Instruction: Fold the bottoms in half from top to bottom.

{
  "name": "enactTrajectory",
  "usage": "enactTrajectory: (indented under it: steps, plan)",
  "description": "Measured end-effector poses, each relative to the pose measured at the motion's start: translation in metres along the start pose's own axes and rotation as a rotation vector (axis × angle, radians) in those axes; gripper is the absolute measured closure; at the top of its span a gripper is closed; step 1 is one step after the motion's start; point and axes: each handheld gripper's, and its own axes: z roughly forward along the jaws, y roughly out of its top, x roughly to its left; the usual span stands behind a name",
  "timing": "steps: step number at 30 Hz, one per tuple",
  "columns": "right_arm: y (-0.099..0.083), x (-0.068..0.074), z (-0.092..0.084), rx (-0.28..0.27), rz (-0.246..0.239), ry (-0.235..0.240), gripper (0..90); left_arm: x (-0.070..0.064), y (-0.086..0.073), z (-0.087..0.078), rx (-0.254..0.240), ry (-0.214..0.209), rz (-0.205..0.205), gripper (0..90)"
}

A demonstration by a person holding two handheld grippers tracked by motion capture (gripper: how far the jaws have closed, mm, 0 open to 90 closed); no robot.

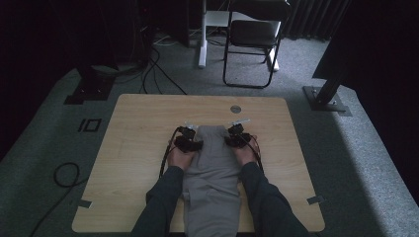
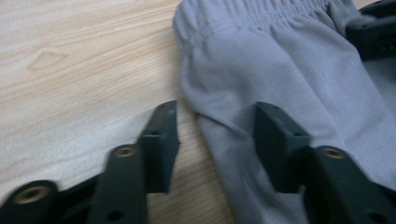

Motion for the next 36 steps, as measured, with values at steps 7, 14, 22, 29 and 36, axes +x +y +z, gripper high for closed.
enactTrajectory:
  steps: [7, 14, 22, 29, 36]
  plan:
    - [0.004, -0.015, -0.002, -0.006, 0.085, 0.082, 86.1, 0.001, 0.008, -0.002, 0.03, -0.03, -0.007, 86.8]
    - [0.023, -0.021, -0.035, -0.146, 0.071, 0.089, 86.1, 0.011, 0.032, -0.038, -0.129, -0.064, -0.022, 87.1]
    - [0.054, -0.024, -0.077, -0.289, 0.038, 0.096, 86.0, 0.013, 0.063, -0.073, -0.25, -0.054, 0.004, 87.1]
    - [0.045, -0.018, -0.086, -0.284, 0.021, 0.117, 85.7, 0.007, 0.055, -0.082, -0.23, -0.073, 0.038, 87.0]
    - [0.003, 0.002, -0.092, -0.228, -0.047, 0.169, 85.2, -0.009, 0.004, -0.091, -0.159, -0.101, 0.099, 86.8]
